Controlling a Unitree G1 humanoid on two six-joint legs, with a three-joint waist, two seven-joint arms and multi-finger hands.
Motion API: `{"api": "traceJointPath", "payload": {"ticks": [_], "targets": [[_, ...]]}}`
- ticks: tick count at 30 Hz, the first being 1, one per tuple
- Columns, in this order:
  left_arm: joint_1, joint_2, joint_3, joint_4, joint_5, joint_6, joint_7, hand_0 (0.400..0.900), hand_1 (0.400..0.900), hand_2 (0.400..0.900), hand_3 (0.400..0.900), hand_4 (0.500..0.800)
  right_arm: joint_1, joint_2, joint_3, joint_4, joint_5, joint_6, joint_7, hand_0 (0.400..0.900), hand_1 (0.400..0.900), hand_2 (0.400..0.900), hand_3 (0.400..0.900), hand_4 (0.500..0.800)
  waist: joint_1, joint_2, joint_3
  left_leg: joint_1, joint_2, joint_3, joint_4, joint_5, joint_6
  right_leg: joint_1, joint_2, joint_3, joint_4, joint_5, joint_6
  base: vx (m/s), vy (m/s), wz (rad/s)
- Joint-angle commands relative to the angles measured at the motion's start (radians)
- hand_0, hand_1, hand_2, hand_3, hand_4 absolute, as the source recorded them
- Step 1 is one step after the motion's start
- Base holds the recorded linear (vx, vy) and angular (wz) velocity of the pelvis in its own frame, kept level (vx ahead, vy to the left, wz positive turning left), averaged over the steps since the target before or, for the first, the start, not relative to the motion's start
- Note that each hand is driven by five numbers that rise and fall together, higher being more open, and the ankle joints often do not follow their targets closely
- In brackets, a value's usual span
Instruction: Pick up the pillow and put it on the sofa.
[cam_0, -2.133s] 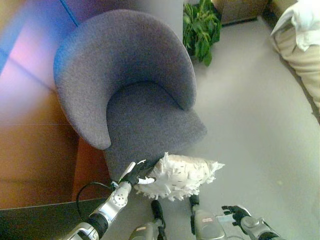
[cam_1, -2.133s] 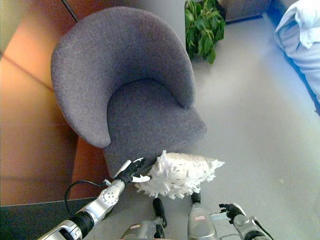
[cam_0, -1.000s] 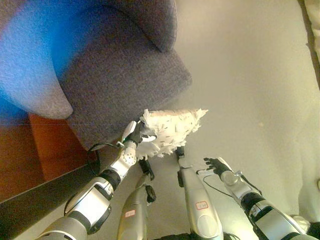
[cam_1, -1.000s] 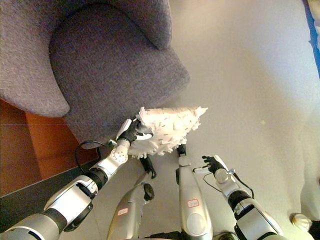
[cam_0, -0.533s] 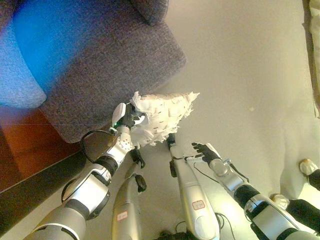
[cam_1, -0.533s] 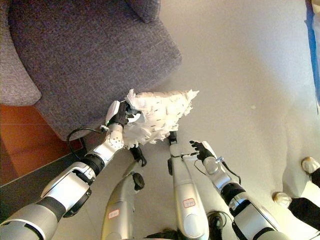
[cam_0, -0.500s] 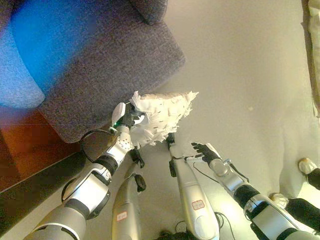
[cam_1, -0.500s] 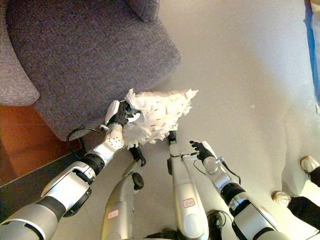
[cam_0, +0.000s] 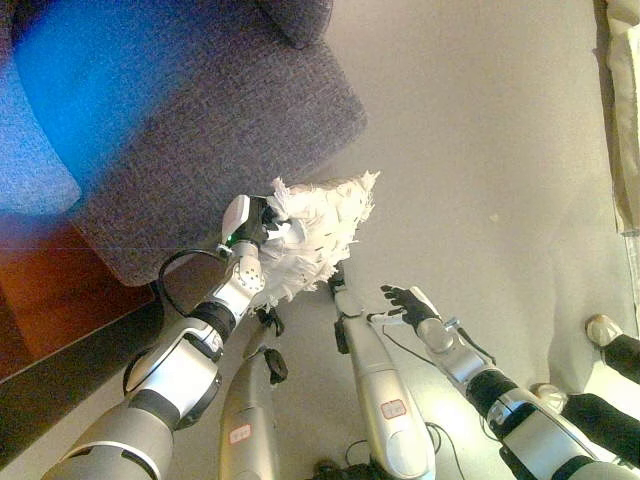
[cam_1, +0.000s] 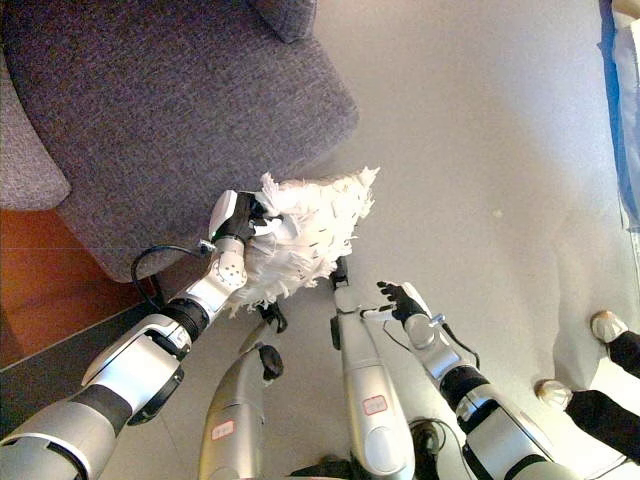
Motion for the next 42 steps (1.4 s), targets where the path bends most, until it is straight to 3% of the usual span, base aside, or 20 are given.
{"api": "traceJointPath", "payload": {"ticks": [1, 14, 19, 21, 25, 42], "targets": [[-0.038, 0.039, 0.034, -0.006, -0.011, -0.03, 0.005, 0.4, 0.4, 0.4, 0.4, 0.5, 0.044, -0.021, 0.008, -0.028, 0.039, 0.001, -0.02, 0.9, 0.9, 0.9, 0.9, 0.8, 0.007, -0.017, 0.004, -0.058, 0.057, -0.042, 0.145, -0.069, -0.078, -0.002, -0.046, -0.003, 0.006, -0.024, 0.103, 0.0, 0.0, 0.0], [0.092, 0.006, 0.027, -0.134, -0.064, -0.067, -0.093, 0.4, 0.4, 0.4, 0.4, 0.5, 0.13, 0.007, -0.07, 0.197, 0.024, -0.03, 0.089, 0.9, 0.9, 0.9, 0.9, 0.8, 0.051, 0.007, 0.004, 0.209, 0.04, -0.058, 0.075, -0.095, -0.064, 0.261, -0.071, -0.03, -0.028, -0.071, 0.107, 0.04, 0.02, 0.03], [0.128, 0.004, 0.019, -0.171, -0.066, -0.066, -0.1, 0.4, 0.4, 0.4, 0.4, 0.5, 0.164, 0.014, -0.088, 0.224, 0.023, -0.037, 0.102, 0.9, 0.9, 0.9, 0.9, 0.8, 0.059, 0.014, -0.013, 0.289, 0.035, -0.057, 0.039, -0.094, -0.062, 0.342, -0.074, -0.042, -0.049, -0.08, 0.106, 0.06, 0.025, 0.05], [0.198, 0.002, 0.019, -0.232, -0.055, -0.051, -0.13, 0.4, 0.4, 0.4, 0.4, 0.5, 0.237, 0.019, -0.114, 0.253, 0.0, -0.048, 0.125, 0.9, 0.9, 0.9, 0.9, 0.8, 0.066, 0.024, -0.089, 0.383, 0.028, -0.051, -0.027, -0.085, -0.059, 0.441, -0.072, -0.058, -0.102, -0.084, 0.107, 0.22, 0.058, 0.1], [0.237, 0.001, 0.017, -0.278, -0.041, -0.023, -0.156, 0.4, 0.4, 0.4, 0.4, 0.5, 0.289, 0.023, -0.13, 0.275, -0.019, -0.054, 0.147, 0.9, 0.9, 0.9, 0.9, 0.8, 0.073, 0.028, -0.148, 0.457, 0.023, -0.047, -0.075, -0.084, -0.055, 0.523, -0.067, -0.067, -0.139, -0.093, 0.11, 0.14, 0.022, 0.05], [0.273, 0.113, 0.021, -0.567, -0.132, 0.093, -0.327, 0.4, 0.4, 0.4, 0.4, 0.5, 0.396, 0.048, -0.154, 0.348, -0.099, -0.008, 0.205, 0.9, 0.9, 0.9, 0.9, 0.8, 0.106, 0.065, -0.354, 0.627, 0.009, -0.06, -0.156, -0.091, -0.04, 0.717, -0.053, -0.104, -0.19, -0.14, 0.103, 0.1, 0.019, 0.06]]}}
